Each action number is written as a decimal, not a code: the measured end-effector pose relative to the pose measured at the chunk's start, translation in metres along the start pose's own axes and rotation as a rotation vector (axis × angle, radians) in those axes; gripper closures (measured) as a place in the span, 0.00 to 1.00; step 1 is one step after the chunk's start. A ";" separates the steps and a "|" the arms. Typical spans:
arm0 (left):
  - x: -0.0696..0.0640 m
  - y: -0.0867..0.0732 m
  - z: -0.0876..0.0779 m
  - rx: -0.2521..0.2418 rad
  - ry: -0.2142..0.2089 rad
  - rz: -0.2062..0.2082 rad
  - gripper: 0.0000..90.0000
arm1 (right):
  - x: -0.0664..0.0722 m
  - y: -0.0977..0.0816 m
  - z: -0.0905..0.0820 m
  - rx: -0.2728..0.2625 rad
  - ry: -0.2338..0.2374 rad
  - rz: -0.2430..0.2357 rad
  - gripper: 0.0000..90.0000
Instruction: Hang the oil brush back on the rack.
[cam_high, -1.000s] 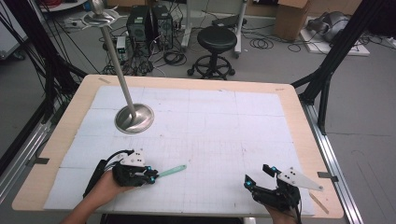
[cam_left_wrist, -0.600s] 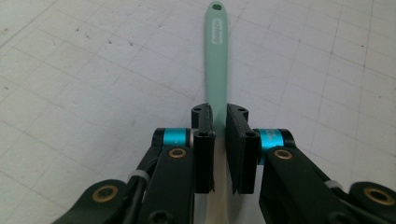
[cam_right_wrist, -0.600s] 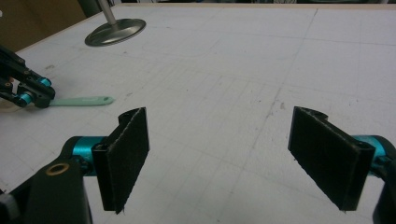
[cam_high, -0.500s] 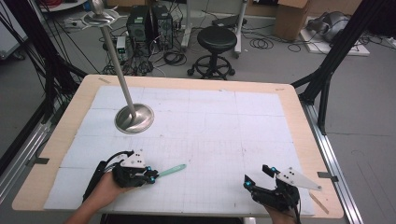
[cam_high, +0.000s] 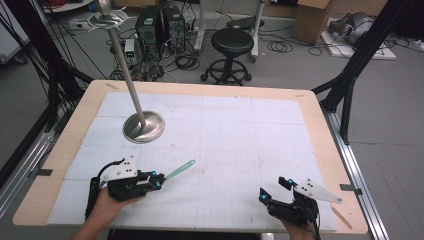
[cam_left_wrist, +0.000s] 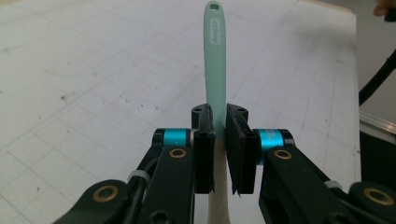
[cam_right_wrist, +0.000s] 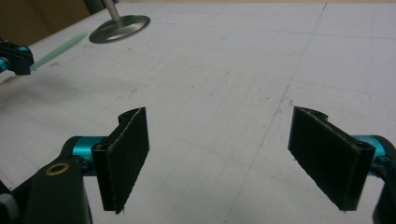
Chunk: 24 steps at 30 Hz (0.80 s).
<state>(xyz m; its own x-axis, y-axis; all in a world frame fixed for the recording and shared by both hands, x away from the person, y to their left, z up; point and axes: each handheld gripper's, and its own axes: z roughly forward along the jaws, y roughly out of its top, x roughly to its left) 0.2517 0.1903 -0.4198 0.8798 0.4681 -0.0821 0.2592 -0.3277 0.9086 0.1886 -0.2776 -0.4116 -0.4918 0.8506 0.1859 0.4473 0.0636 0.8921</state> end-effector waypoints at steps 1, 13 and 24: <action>0.000 0.000 0.000 0.000 0.000 0.000 0.90 | 0.000 0.000 0.000 0.000 0.000 0.000 0.21; -0.007 0.010 -0.017 -0.164 0.044 -0.007 0.90 | 0.020 0.011 0.015 -0.043 0.093 0.031 0.19; -0.014 0.019 -0.023 -0.234 0.033 0.002 0.90 | 0.046 0.036 0.039 -0.091 0.199 0.019 0.19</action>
<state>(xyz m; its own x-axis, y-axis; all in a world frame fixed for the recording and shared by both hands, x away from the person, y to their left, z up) 0.2352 0.1960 -0.3918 0.8658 0.4953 -0.0704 0.1548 -0.1315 0.9792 0.2110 -0.2156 -0.3866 -0.6257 0.7309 0.2726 0.3934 -0.0061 0.9194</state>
